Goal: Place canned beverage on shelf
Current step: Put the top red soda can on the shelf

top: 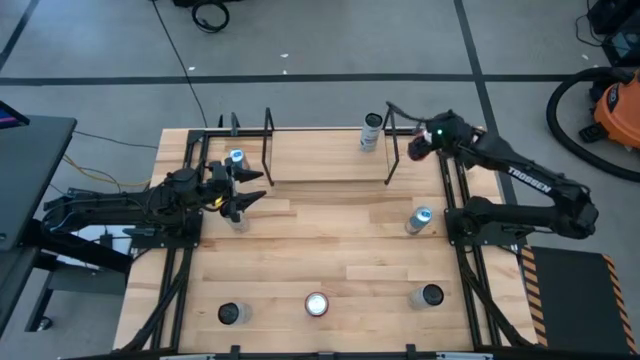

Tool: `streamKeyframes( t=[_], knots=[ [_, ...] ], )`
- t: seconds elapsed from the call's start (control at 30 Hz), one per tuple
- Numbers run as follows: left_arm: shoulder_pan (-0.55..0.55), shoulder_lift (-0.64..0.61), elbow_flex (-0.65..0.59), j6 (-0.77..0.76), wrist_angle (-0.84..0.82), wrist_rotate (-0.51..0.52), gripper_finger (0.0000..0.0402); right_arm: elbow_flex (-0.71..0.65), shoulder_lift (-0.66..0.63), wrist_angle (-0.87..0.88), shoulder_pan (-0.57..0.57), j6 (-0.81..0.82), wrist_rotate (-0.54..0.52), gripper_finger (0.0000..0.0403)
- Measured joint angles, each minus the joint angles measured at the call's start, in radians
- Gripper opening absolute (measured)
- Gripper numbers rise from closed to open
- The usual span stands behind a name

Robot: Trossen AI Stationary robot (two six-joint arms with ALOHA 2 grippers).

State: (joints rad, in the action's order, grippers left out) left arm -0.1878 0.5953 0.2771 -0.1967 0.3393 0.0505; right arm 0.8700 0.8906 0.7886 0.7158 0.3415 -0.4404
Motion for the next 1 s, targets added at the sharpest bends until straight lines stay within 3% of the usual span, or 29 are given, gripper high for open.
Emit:
streamKeyframes(
  t=[0.4,0.63,1.0],
  knots=[
    [0.000,0.000,0.000,0.001,0.000,0.000,0.0298,0.249,0.000,-0.013,-0.047,-0.081,0.111,0.0303],
    [0.000,0.000,0.000,0.000,0.000,0.000,0.0298,0.260,0.029,-0.150,-0.112,-0.145,0.188,0.0303],
    [0.000,0.000,0.000,0.002,0.000,0.000,0.0298,0.260,0.189,-0.308,-0.204,-0.268,0.282,0.0304]
  ],
)
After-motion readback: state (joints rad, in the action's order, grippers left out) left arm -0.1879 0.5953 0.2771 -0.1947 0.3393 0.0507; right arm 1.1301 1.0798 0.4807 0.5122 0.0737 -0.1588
